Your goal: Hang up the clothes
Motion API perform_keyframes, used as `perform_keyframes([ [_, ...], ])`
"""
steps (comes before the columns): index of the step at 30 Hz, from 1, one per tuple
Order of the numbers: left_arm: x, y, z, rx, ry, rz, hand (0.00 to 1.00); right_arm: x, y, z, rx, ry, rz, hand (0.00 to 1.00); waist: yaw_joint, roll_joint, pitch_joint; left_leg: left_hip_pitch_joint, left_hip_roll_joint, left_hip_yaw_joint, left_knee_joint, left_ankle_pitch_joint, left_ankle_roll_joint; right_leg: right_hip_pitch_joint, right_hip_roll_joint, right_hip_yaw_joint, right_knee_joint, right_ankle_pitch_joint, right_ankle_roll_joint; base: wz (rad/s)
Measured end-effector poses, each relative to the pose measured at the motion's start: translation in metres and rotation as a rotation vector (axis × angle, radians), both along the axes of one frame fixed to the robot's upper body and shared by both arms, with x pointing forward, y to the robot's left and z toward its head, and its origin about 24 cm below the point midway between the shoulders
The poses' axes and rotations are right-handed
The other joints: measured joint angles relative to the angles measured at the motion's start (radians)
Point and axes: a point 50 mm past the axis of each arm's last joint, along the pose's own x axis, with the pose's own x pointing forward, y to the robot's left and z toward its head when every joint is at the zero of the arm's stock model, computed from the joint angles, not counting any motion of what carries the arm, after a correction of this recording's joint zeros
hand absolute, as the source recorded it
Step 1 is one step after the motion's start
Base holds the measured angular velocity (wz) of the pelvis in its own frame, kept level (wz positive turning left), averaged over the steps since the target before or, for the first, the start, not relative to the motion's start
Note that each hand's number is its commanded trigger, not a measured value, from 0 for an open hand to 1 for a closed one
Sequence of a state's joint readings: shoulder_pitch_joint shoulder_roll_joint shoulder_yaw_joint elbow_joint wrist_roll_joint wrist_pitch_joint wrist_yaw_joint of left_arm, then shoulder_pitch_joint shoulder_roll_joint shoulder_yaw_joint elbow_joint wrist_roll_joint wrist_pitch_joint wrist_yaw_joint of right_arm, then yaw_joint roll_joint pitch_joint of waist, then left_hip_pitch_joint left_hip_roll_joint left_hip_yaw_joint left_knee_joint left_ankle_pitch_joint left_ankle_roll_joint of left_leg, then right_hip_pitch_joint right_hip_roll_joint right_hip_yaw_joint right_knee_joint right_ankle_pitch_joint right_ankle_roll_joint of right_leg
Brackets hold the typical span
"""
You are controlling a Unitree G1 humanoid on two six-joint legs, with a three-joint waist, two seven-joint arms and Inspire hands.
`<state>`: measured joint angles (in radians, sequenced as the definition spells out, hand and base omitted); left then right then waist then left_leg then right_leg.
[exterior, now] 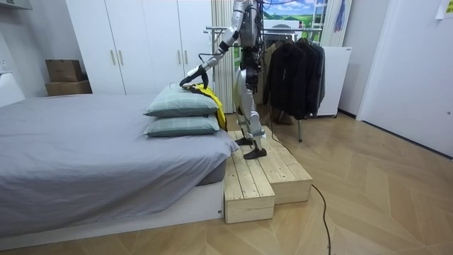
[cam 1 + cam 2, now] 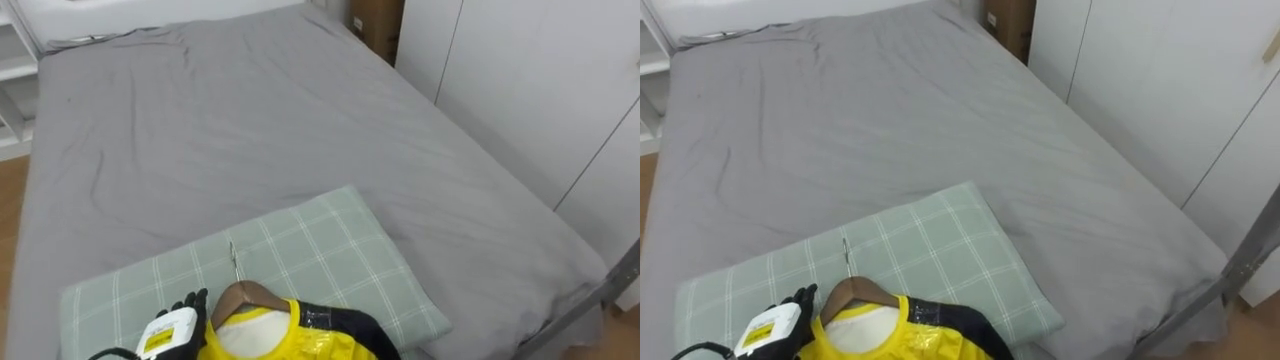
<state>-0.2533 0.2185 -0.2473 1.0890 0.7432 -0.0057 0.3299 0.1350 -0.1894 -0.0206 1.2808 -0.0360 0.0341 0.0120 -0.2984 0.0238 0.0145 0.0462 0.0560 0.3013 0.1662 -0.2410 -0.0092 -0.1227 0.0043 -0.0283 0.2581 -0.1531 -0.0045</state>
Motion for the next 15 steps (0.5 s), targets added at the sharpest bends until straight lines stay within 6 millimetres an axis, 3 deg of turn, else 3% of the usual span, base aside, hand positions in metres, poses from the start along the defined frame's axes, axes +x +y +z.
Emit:
perform_keyframes([
  [8, 0.002, -0.002, 0.000, -0.004, -0.002, 0.015, 0.00, 0.015, 0.001, 0.000, -0.020, -0.028, 0.022, 0.00, -0.002, -0.004, 0.0019, -0.001, 0.000, 0.000, 0.000, 0.000, 0.000, 0.001, 0.000, -0.003, -0.001, 0.000, 0.000, 0.00],
  [15, 0.001, -0.003, -0.002, -0.015, 0.008, 0.025, 0.00, 0.015, 0.003, 0.000, -0.017, -0.018, 0.047, 0.00, -0.001, -0.010, 0.0048, -0.006, 0.001, 0.001, 0.001, 0.000, 0.000, -0.005, 0.000, -0.002, 0.000, 0.000, 0.000, 0.00],
])
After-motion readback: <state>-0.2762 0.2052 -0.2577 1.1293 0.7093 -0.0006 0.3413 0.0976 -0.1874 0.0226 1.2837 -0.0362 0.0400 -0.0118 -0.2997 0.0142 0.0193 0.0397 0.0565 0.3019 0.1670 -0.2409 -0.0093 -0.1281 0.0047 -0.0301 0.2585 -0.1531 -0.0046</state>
